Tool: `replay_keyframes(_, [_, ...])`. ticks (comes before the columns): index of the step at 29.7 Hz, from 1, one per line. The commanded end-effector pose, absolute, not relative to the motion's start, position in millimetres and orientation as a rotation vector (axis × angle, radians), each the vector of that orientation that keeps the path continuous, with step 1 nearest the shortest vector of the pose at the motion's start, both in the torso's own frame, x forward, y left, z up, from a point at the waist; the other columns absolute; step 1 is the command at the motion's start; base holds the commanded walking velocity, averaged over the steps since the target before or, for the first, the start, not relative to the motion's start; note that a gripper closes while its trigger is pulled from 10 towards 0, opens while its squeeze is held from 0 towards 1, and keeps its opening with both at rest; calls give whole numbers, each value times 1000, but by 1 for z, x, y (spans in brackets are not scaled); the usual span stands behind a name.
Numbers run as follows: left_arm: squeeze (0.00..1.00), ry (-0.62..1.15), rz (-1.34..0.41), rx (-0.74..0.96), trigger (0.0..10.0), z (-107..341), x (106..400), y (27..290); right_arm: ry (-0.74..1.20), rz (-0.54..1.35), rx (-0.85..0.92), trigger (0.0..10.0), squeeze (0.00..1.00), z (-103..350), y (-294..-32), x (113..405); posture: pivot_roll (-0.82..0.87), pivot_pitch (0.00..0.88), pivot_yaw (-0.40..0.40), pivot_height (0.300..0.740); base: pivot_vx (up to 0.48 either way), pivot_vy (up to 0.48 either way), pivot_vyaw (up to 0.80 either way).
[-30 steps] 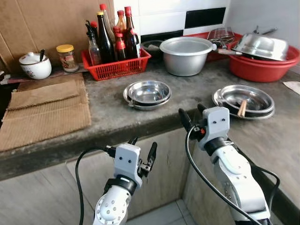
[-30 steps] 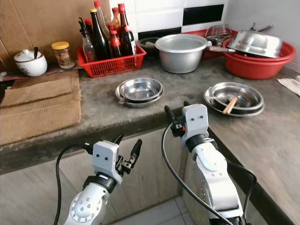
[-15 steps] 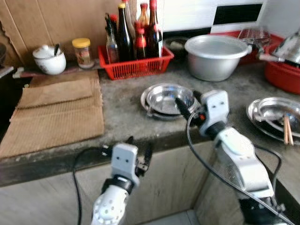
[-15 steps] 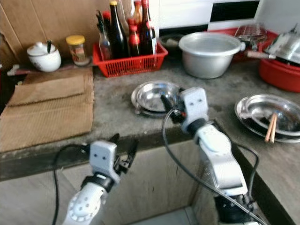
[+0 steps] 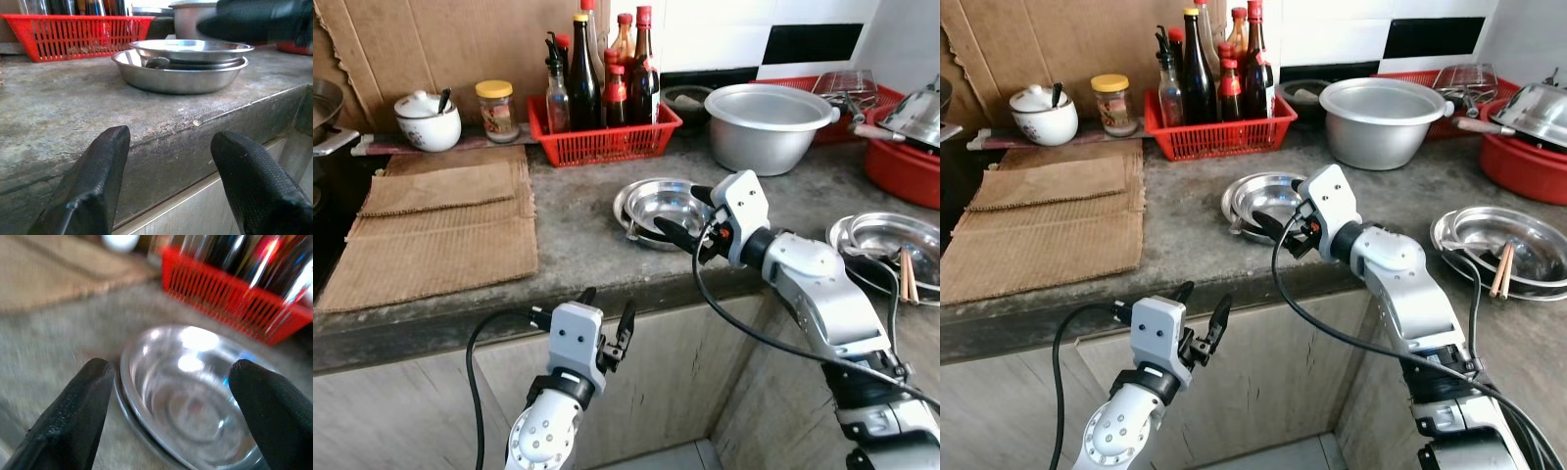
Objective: Kitchen organization
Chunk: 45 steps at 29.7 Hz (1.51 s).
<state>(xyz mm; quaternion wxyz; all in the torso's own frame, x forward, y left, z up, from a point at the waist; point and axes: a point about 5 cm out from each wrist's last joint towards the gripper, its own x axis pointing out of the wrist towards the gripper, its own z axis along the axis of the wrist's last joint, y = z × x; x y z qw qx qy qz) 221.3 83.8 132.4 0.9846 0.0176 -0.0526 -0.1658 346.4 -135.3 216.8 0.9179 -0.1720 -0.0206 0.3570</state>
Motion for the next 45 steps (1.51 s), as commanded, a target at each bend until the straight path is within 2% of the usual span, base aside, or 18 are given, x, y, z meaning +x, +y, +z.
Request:
replay_keyframes(1, [0, -99, -342, 31, 10000, 133, 221, 82, -27, 764, -414, 10000, 0, 222, -136, 352, 62, 68, -57, 740, 0, 0, 0])
replay_keyframes(8, [0, -91, -338, 36, 10000, 132, 221, 82, 20, 806, -499, 10000, 0, 226, -137, 361, 61, 75, -59, 740, 0, 0, 0])
replay_keyframes(16, [0, -94, -341, 40, 10000, 133, 222, 82, 11, 756, -554, 10000, 0, 235, -140, 373, 60, 78, -56, 740, 0, 0, 0])
replay_keyframes(30, [0, -96, -340, 38, 10000, 133, 223, 81, -8, 788, -672, 10000, 0, 242, -136, 376, 56, 80, -56, 740, 0, 0, 0])
replay_keyframes(36, [0, -95, -340, 36, 10000, 133, 222, 81, 28, 771, -773, 10000, 0, 242, -136, 380, 56, 82, -55, 740, 0, 0, 0])
replay_keyframes(45, [0, -98, -339, 33, 10000, 133, 223, 81, 91, 757, -830, 10000, 0, 242, -138, 385, 54, 83, -58, 740, 0, 0, 0])
